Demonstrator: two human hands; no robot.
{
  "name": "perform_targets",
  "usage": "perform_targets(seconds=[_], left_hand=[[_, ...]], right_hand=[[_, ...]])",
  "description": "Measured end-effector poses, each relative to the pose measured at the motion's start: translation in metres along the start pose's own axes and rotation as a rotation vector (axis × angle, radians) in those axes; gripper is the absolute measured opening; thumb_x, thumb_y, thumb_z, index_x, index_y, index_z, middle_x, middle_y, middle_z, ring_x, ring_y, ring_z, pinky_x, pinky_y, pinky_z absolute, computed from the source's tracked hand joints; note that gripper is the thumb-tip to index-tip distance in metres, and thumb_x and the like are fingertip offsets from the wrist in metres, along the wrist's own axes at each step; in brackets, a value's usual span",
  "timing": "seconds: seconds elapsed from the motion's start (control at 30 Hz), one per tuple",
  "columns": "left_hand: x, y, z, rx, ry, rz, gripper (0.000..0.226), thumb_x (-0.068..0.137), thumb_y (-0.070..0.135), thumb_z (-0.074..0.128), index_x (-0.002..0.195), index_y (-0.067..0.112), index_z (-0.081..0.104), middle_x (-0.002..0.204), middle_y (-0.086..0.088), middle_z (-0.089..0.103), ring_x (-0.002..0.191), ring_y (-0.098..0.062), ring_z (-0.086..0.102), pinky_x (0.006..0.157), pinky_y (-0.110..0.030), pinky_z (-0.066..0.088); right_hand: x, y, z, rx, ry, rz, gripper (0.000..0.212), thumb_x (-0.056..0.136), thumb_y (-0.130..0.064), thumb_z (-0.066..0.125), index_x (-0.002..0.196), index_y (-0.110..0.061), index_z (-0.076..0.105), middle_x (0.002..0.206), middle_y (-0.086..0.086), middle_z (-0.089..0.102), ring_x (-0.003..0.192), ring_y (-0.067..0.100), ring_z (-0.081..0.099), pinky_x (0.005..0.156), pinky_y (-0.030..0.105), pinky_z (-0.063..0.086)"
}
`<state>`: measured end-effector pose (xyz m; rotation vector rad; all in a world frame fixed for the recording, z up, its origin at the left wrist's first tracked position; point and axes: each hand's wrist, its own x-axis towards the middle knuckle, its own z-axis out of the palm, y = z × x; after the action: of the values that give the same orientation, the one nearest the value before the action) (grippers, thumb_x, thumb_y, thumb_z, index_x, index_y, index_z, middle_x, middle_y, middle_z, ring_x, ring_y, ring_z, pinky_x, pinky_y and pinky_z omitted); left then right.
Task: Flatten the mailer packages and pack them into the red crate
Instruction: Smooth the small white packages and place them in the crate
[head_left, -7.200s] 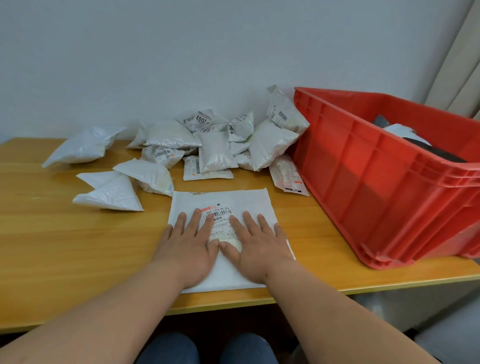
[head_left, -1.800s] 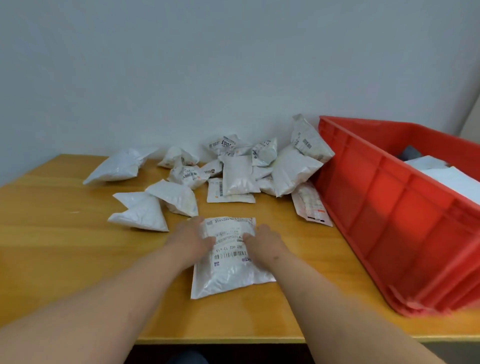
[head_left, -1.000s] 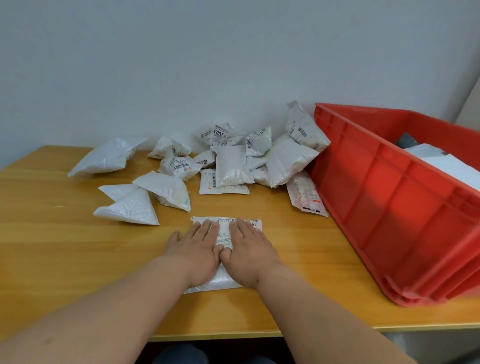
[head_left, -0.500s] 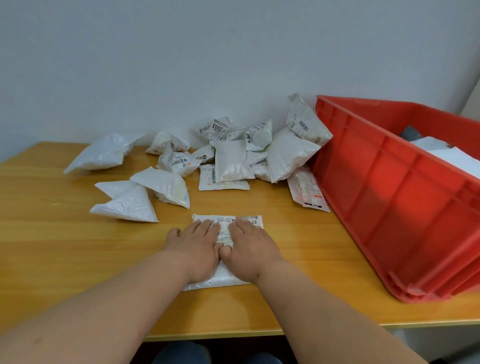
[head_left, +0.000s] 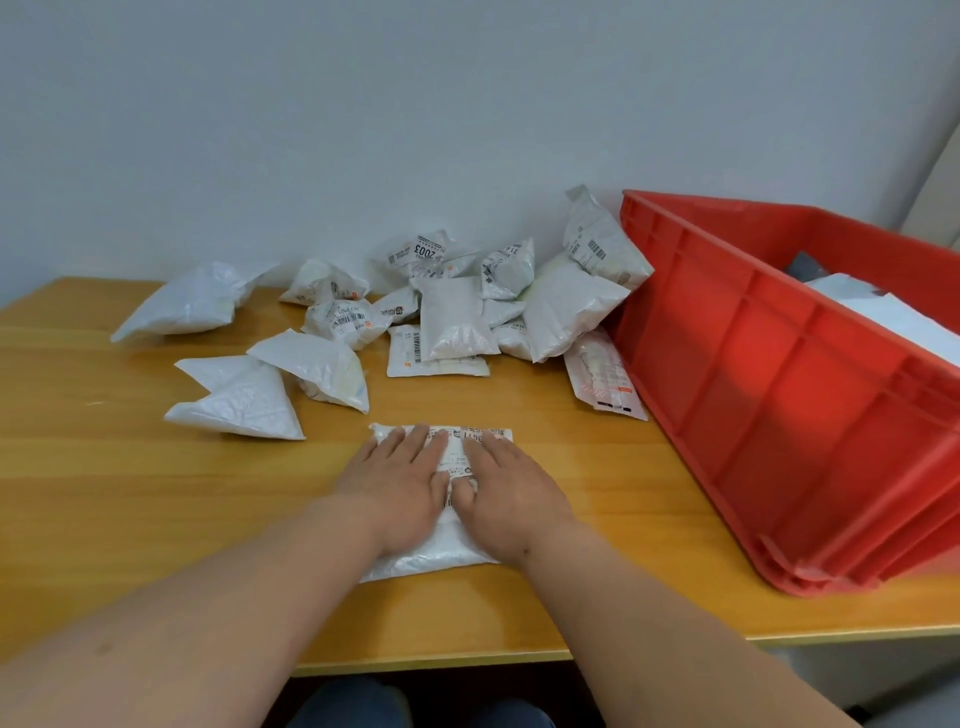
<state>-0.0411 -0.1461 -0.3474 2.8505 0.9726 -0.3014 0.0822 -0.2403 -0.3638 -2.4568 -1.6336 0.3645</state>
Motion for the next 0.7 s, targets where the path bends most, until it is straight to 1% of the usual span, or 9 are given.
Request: perform_targets(seconds=[0.13, 0.2, 0.27, 0.4, 0.47, 0.5, 0.6, 0.67, 0.7], left_hand=[[0.004, -0.005, -0.002, 0.015, -0.011, 0.008, 0.057, 0.104, 0.044, 0.010, 0.157, 0.027, -0.004, 0.164, 0.003, -0.011, 0.151, -0.020, -0.006, 0.123, -0.041, 0.000], [0.005, -0.004, -0.002, 0.024, -0.012, 0.010, 0.057, 0.104, 0.043, 0.011, 0.157, 0.026, -0.003, 0.164, 0.002, -0.010, 0.151, -0.020, -0.006, 0.123, -0.042, 0.000], [0.005, -0.003, 0.000, 0.021, 0.002, 0.012, 0.057, 0.104, 0.043, 0.010, 0.157, 0.026, -0.004, 0.164, 0.002, -0.010, 0.151, -0.020, -0.007, 0.123, -0.042, -0.001], [-0.001, 0.000, 0.006, 0.002, 0.043, -0.003, 0.058, 0.104, 0.044, 0.007, 0.155, 0.024, -0.011, 0.163, 0.003, -0.017, 0.150, -0.019, -0.015, 0.122, -0.041, -0.007], [-0.008, 0.001, 0.007, 0.026, 0.080, -0.017, 0.061, 0.102, 0.047, 0.004, 0.155, 0.021, -0.014, 0.162, 0.003, -0.019, 0.149, -0.019, -0.017, 0.122, -0.040, -0.007], [-0.013, 0.001, 0.008, 0.050, 0.102, -0.021, 0.064, 0.100, 0.051, -0.001, 0.155, 0.021, -0.012, 0.163, 0.004, -0.018, 0.150, -0.018, -0.015, 0.122, -0.039, -0.005], [-0.028, -0.005, 0.006, 0.081, 0.129, 0.027, 0.093, 0.075, 0.069, -0.019, 0.156, 0.027, -0.004, 0.163, 0.009, -0.009, 0.148, -0.018, -0.001, 0.116, -0.039, 0.006], [-0.038, -0.012, 0.001, 0.090, 0.067, 0.091, 0.099, 0.070, 0.082, -0.016, 0.155, 0.032, -0.005, 0.163, 0.012, -0.006, 0.148, -0.016, 0.000, 0.115, -0.041, 0.008], [-0.041, -0.016, -0.002, 0.105, 0.042, 0.125, 0.100, 0.069, 0.085, -0.011, 0.155, 0.034, -0.006, 0.163, 0.013, -0.006, 0.148, -0.014, 0.000, 0.115, -0.041, 0.007]], right_hand=[[0.007, 0.000, -0.005, -0.093, -0.009, 0.000, 0.063, 0.099, -0.047, 0.026, 0.156, -0.019, 0.025, 0.165, 0.005, 0.016, 0.152, 0.020, 0.011, 0.122, 0.044, 0.014], [0.007, -0.002, -0.007, -0.126, -0.010, 0.001, 0.062, 0.099, -0.046, 0.026, 0.155, -0.019, 0.027, 0.165, 0.004, 0.017, 0.152, 0.020, 0.011, 0.122, 0.045, 0.012], [0.004, -0.004, -0.006, -0.124, -0.004, 0.007, 0.063, 0.100, -0.046, 0.024, 0.156, -0.019, 0.023, 0.166, 0.004, 0.014, 0.152, 0.018, 0.007, 0.123, 0.046, 0.007], [-0.008, -0.007, 0.004, -0.071, 0.027, 0.038, 0.064, 0.101, -0.046, 0.016, 0.159, -0.021, 0.006, 0.167, 0.000, -0.002, 0.153, 0.015, -0.008, 0.123, 0.048, -0.003], [-0.011, -0.007, 0.006, -0.069, 0.018, 0.051, 0.064, 0.101, -0.047, 0.013, 0.159, -0.022, 0.002, 0.167, -0.002, -0.006, 0.152, 0.014, -0.011, 0.122, 0.049, -0.006], [-0.011, -0.008, 0.006, -0.072, 0.010, 0.055, 0.064, 0.101, -0.048, 0.013, 0.159, -0.022, 0.001, 0.167, -0.002, -0.007, 0.152, 0.015, -0.010, 0.122, 0.050, -0.007], [-0.012, -0.009, 0.000, -0.077, -0.005, 0.067, 0.064, 0.102, -0.047, 0.015, 0.159, -0.021, 0.004, 0.167, -0.001, -0.002, 0.153, 0.017, -0.004, 0.122, 0.050, -0.005], [-0.013, -0.010, -0.010, -0.118, -0.016, 0.066, 0.063, 0.101, -0.049, 0.018, 0.158, -0.020, 0.014, 0.166, 0.002, 0.011, 0.152, 0.021, 0.009, 0.122, 0.051, -0.001], [-0.014, -0.011, -0.016, -0.160, -0.016, 0.064, 0.063, 0.101, -0.051, 0.020, 0.155, -0.020, 0.024, 0.163, 0.004, 0.023, 0.149, 0.024, 0.020, 0.122, 0.051, 0.003]])
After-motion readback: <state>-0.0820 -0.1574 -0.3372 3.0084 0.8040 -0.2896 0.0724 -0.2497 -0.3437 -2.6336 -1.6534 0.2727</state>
